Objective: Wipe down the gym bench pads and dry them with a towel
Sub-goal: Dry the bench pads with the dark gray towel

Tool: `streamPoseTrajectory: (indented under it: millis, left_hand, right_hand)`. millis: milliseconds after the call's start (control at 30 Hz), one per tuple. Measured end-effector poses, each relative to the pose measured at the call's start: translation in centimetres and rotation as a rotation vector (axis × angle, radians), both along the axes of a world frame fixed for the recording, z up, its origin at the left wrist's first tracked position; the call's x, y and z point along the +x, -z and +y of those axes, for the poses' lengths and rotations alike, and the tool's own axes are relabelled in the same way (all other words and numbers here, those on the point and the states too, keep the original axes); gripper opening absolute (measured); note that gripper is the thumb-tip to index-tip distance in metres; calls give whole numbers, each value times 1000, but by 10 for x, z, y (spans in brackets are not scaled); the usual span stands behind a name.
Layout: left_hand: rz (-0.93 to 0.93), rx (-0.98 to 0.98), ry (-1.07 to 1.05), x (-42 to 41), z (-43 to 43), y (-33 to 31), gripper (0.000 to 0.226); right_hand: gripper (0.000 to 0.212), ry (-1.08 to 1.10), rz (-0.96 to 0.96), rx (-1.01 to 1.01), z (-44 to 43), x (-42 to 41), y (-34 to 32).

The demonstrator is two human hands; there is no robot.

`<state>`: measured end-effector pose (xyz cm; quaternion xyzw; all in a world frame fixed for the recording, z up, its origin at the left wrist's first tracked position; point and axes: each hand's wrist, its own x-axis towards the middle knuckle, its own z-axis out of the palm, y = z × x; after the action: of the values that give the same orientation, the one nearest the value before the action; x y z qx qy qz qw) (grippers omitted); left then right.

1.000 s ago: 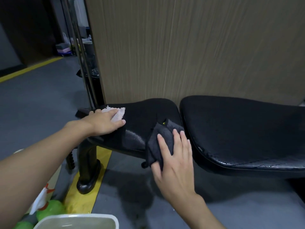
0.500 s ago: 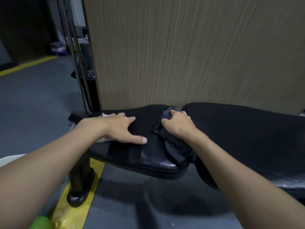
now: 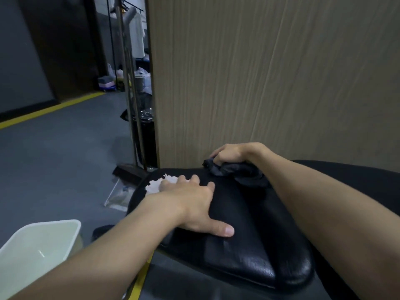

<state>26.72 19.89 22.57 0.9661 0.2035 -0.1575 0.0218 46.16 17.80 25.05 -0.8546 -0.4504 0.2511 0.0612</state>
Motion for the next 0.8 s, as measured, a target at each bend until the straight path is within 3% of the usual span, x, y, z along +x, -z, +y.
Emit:
streamPoseTrajectory:
  millis: [67, 200, 400, 600, 800]
  left_hand:
    - [-1, -4, -2, 1, 0, 1, 120]
    - [-21, -6, 3, 1, 0, 4, 119]
    - [5, -16, 4, 0, 0, -1, 120]
    - [20, -53, -20, 4, -2, -3, 125]
    - [56, 6, -38, 5, -10, -7, 120]
  right_hand:
    - [53, -74, 106, -11, 22, -14, 2]
    - [50, -137, 274, 50, 47, -30, 11]
    - [35, -90, 114, 114, 7, -10, 6]
    - [36, 249, -98, 402, -60, 3, 11]
    - [33, 422, -1, 708, -141, -26, -15]
